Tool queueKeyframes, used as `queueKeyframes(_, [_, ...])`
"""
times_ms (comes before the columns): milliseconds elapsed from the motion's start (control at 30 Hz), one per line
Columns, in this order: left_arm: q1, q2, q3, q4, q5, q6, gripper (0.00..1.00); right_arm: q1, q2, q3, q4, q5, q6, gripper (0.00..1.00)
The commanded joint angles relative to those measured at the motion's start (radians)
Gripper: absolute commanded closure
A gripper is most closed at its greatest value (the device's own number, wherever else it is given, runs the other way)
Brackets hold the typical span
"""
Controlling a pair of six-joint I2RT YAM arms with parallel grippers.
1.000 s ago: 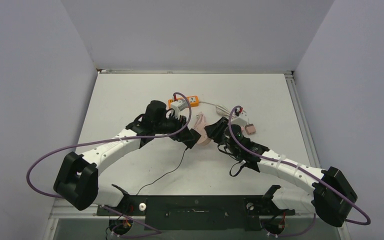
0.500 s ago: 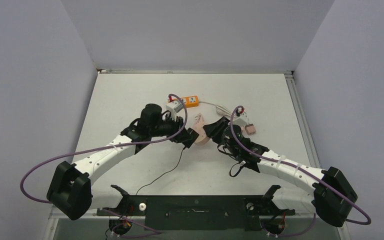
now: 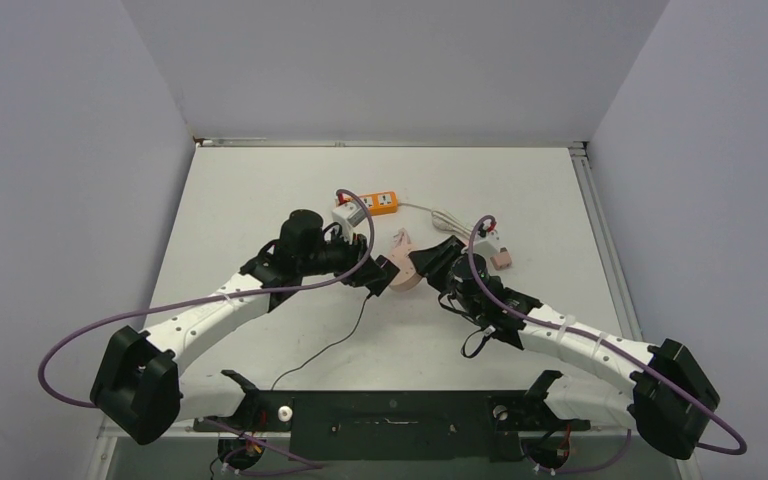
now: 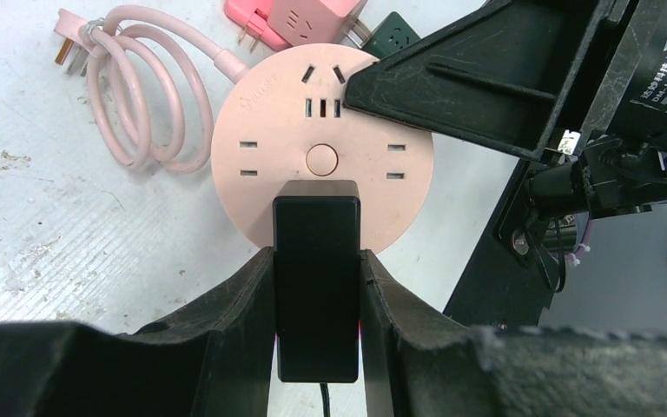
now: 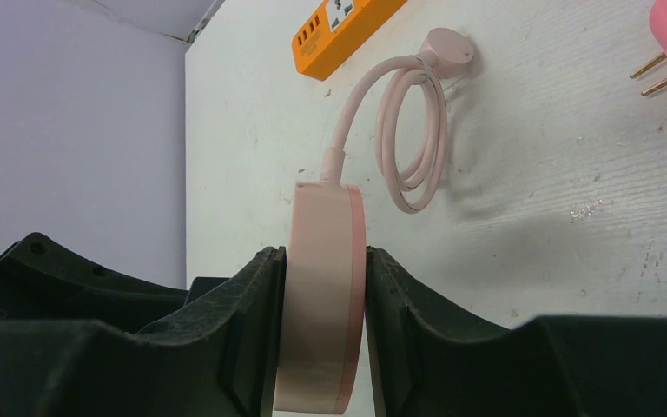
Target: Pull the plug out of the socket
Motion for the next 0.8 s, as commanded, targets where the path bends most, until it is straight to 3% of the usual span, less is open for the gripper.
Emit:
queueKeyframes(0, [0.01,-0.051,0.013,0.131,-0.062,-0.004,1.0,0.006,-0.039,-0.009,0.046,0.034,0.024,0.95])
queueKeyframes(167, [0.013,-0.036,0.031,0.107,-0.062,-0.004,1.0,0.008,-0.037,-0.009,0.061,0.043,-0.02,0.95])
queueKeyframes(500, [0.108,0.066,0.095,0.07,0.09,-0.053,1.0,0.01,-0.06,-0.023,0.12,0.013,-0.174,0.95])
queueKeyframes(767, [0.099,0.062,0.09,0.068,0.077,-0.029,1.0,0.012,-0.059,-0.021,0.101,0.027,-0.16,0.95])
